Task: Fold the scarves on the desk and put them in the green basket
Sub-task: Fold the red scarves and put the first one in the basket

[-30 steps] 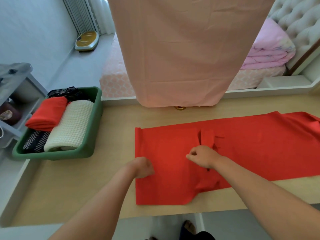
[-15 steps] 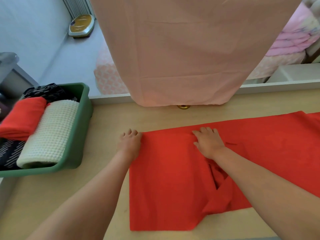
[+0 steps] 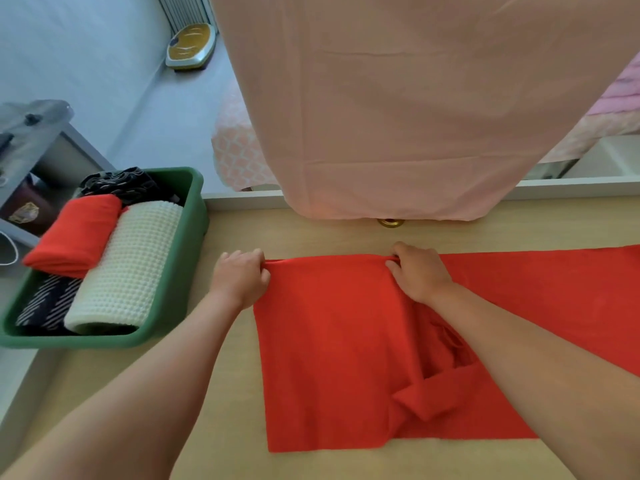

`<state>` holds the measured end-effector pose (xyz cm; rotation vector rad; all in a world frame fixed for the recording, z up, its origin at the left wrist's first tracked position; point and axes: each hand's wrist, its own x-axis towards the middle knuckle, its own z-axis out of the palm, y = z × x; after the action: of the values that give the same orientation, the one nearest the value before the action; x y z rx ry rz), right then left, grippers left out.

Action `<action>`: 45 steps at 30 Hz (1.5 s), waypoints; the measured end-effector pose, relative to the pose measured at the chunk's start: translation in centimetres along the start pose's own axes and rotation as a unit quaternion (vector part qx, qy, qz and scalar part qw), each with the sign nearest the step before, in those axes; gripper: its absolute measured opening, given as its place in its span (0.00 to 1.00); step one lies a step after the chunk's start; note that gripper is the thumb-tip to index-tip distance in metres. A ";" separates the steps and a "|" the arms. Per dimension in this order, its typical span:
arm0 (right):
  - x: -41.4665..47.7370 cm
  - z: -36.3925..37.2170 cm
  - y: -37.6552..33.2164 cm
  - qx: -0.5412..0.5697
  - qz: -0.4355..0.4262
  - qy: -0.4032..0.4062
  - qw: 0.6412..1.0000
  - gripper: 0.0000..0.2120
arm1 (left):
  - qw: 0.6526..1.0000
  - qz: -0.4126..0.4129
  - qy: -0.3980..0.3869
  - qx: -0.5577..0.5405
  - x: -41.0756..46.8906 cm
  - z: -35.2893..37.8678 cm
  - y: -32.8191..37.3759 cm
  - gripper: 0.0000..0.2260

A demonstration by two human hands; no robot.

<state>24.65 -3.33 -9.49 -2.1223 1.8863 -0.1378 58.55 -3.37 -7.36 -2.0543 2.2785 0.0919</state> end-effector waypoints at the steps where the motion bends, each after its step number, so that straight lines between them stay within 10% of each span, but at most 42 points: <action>1: 0.5 0.2 -0.3 -0.023 -0.002 0.007 1.000 0.11 | 1.000 -0.015 0.002 0.013 0.2 0.1 0.0 0.06; 4: 1.6 1.1 -0.9 -0.108 -0.008 0.022 0.994 0.09 | 0.998 -0.067 0.007 -0.008 0.5 1.5 0.3 0.01; 8: 1.4 2.0 -1.2 -0.191 -0.014 0.047 0.980 0.23 | 0.986 -0.135 0.061 -0.078 0.1 3.5 0.5 0.20; 12: -0.8 3.3 -3.0 -0.163 -0.092 0.044 0.981 0.24 | 0.989 -0.022 0.104 -0.101 -2.0 4.3 1.9 0.16; 20: -5.5 5.2 -4.4 -0.085 -0.079 -0.132 0.984 0.31 | 0.986 -0.060 -0.138 -0.069 -6.5 6.8 0.3 0.29; 26: -10.2 3.9 -5.9 -0.062 -0.147 -0.080 0.984 0.29 | 0.994 0.018 0.015 -0.102 -10.9 5.3 2.4 0.20; 29: -13.8 3.8 -7.0 -0.035 -0.180 -0.077 0.980 0.25 | 0.993 -0.089 0.016 -0.077 -14.4 5.3 3.3 0.17; 36: -18.6 5.1 -8.6 -0.057 -0.177 -0.135 0.973 0.34 | 0.948 -0.238 -0.115 -0.176 -17.8 5.4 3.3 0.11; 45: -20.0 5.8 -9.4 -0.067 -0.095 -0.193 0.974 0.42 | 0.852 -0.282 0.033 -0.440 -19.0 2.9 1.7 0.04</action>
<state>32.51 18.15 -9.87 -2.2180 1.5047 0.3468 58.87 15.89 -8.42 -3.0737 1.6675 1.2350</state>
